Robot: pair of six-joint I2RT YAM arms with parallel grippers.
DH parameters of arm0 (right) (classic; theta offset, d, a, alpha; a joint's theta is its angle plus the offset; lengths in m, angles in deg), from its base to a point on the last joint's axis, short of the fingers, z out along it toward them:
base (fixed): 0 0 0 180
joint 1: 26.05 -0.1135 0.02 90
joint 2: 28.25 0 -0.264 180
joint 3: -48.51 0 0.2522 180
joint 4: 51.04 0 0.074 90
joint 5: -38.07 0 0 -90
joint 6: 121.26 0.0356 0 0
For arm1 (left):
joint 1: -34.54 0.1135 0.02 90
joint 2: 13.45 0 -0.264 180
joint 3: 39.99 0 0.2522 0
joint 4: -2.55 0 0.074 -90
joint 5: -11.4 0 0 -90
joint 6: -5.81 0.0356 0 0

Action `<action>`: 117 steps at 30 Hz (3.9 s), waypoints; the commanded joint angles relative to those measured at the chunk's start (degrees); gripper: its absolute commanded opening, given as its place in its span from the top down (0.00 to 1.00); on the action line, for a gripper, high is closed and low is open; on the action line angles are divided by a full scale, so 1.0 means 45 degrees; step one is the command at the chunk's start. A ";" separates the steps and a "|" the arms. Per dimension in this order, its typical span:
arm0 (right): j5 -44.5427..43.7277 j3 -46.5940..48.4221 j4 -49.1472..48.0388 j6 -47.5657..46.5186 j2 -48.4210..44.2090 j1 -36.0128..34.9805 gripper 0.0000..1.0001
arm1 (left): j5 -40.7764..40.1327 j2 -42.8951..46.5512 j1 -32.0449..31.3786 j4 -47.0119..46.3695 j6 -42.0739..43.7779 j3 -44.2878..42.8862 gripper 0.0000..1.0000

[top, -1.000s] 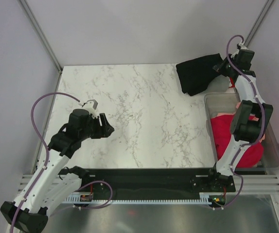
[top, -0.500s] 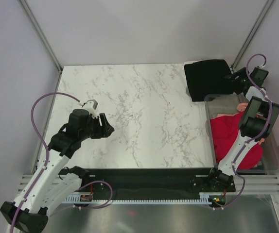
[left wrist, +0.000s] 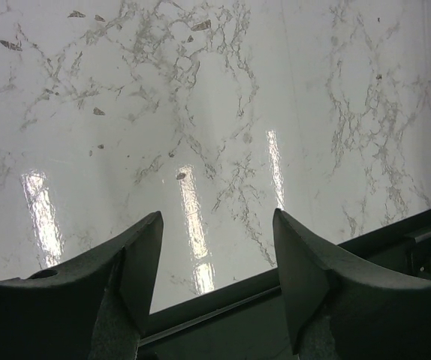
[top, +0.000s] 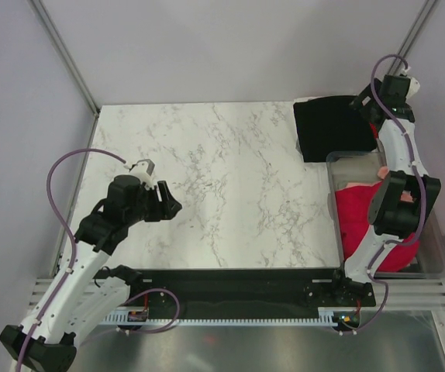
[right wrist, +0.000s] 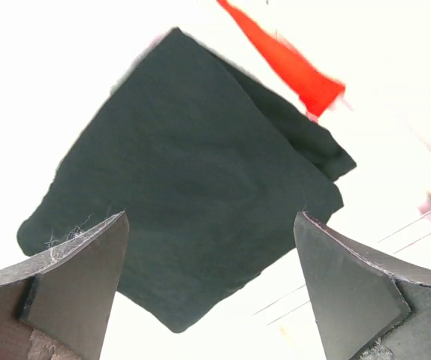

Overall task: Fold and stack the t-shirts
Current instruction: Neatly place the folded tshirt to the corner, then reset both grippers

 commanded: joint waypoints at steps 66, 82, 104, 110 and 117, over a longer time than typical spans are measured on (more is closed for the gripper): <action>-0.8948 1.1597 0.0855 -0.6812 0.8741 -0.6103 1.00 | 0.0346 0.0456 0.0005 -0.0595 0.0109 0.0139 0.33; -0.7389 1.1968 -0.4108 -0.5136 1.1142 -0.5324 1.00 | 0.0170 0.0202 -0.0014 -0.0575 0.0090 0.0159 0.33; -0.4478 0.6837 -0.0909 -0.2389 0.1151 -0.5341 0.02 | 0.0013 0.0846 -0.0014 -0.0556 0.0051 0.0120 0.32; -0.2170 -0.1203 -0.0319 -0.0350 -0.5780 -0.6042 0.02 | 0.0189 0.0964 -0.0034 -0.0576 0.0032 0.0158 0.32; -0.0866 -0.8104 0.1594 0.1546 -1.2794 -0.7351 0.02 | 0.0404 0.0613 -0.0112 -0.0634 0.0109 0.0139 0.32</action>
